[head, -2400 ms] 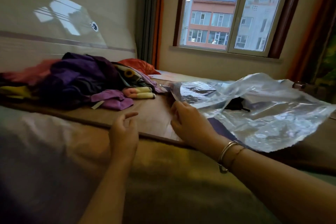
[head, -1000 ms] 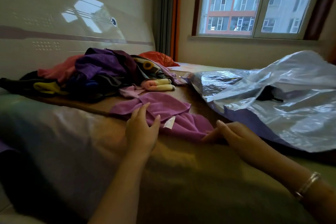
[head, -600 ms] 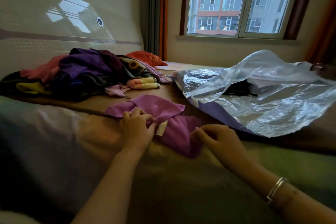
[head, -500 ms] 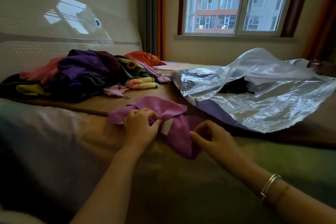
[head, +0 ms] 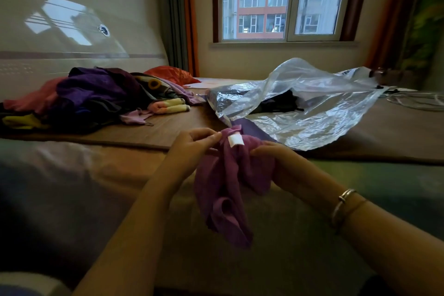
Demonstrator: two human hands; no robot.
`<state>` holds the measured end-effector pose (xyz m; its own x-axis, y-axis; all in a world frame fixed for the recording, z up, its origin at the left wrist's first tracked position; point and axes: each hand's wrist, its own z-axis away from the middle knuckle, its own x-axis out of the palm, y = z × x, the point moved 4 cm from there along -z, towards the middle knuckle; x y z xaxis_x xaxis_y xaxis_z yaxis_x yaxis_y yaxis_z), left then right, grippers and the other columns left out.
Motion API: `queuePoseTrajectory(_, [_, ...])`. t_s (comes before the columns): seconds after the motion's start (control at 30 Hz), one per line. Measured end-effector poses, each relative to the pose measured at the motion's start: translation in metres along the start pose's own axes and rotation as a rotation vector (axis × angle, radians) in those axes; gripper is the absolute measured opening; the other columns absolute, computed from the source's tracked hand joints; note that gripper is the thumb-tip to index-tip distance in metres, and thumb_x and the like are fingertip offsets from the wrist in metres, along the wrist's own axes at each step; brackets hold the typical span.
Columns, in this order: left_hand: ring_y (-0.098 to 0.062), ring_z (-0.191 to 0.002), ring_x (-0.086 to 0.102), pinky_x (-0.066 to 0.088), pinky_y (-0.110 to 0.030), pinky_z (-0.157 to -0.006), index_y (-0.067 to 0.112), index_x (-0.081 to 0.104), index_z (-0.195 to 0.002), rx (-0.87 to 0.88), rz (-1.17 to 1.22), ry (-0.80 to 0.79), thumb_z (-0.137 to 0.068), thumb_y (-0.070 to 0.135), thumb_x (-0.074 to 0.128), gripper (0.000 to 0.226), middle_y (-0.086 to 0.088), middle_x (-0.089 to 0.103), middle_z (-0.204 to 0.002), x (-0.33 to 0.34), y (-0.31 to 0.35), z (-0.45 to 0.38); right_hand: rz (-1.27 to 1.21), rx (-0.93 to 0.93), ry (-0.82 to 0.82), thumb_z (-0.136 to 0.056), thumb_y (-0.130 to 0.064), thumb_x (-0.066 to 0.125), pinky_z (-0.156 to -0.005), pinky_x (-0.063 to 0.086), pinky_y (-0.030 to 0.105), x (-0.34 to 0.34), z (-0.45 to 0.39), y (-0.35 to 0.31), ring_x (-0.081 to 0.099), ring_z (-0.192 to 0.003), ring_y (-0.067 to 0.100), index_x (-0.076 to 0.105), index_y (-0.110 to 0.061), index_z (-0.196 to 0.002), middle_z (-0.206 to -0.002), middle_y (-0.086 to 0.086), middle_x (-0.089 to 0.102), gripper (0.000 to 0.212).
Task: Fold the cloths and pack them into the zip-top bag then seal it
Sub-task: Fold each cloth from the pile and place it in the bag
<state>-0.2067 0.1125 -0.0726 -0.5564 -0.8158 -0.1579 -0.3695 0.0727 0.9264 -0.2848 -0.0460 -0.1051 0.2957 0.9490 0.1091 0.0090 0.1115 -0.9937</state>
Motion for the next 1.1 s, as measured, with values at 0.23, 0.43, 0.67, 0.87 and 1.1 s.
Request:
queuePoseTrajectory(0.23, [-0.007, -0.055, 0.060, 0.047, -0.016, -0.048, 0.015, 0.064, -0.089, -0.116, 0.196, 0.088, -0.099, 0.023, 0.047, 0.021, -0.003, 0.066, -0.078, 0.015, 0.008, -0.006, 0.201, -0.274, 0.119, -0.076, -0.003, 0.060, -0.066, 0.043, 0.027, -0.035, 0.041, -0.028, 0.055, -0.075, 0.016, 0.064, -0.011, -0.085, -0.081, 0.008, 0.060, 0.012])
queuePoseTrajectory(0.43, [0.002, -0.042, 0.058, 0.048, -0.013, -0.043, 0.003, 0.056, -0.116, -0.157, 0.321, 0.047, -0.102, 0.015, 0.038, 0.026, 0.001, 0.063, -0.059, 0.051, 0.021, -0.012, 0.513, -0.258, 0.180, -0.088, 0.000, 0.051, -0.060, 0.042, 0.014, -0.049, 0.046, -0.023, 0.055, -0.062, 0.001, 0.066, -0.018, -0.065, -0.063, -0.007, 0.061, 0.033])
queuePoseTrajectory(0.67, [0.001, -0.058, 0.066, 0.052, -0.014, -0.053, 0.009, 0.061, -0.106, -0.084, 0.445, 0.037, -0.100, 0.009, 0.042, 0.020, 0.000, 0.071, -0.083, 0.070, 0.032, -0.029, 0.469, -0.017, 0.203, -0.093, -0.016, 0.038, -0.061, 0.038, 0.027, -0.049, 0.034, -0.010, 0.045, -0.064, 0.016, 0.048, -0.018, -0.064, -0.074, 0.006, 0.052, 0.030])
queuePoseTrajectory(0.87, [-0.016, -0.070, 0.061, 0.052, -0.031, -0.063, 0.010, 0.060, -0.098, -0.145, 0.409, 0.084, -0.103, 0.017, 0.038, 0.023, -0.008, 0.064, -0.085, 0.066, 0.017, -0.040, 0.351, 0.185, 0.030, -0.069, -0.077, 0.050, -0.038, 0.017, 0.019, -0.052, 0.037, 0.000, 0.022, -0.036, 0.006, 0.038, -0.022, -0.058, -0.046, -0.007, 0.030, 0.058])
queuePoseTrajectory(1.1, [-0.021, -0.080, 0.060, 0.053, -0.034, -0.071, 0.002, 0.056, -0.115, -0.179, 0.421, 0.068, -0.103, 0.016, 0.037, 0.026, -0.016, 0.061, -0.098, 0.059, 0.015, -0.039, 0.707, 0.232, -0.189, -0.077, -0.024, 0.078, -0.075, 0.055, 0.028, -0.047, 0.041, 0.016, 0.066, -0.087, 0.018, 0.067, -0.013, -0.105, -0.103, 0.007, 0.072, 0.033])
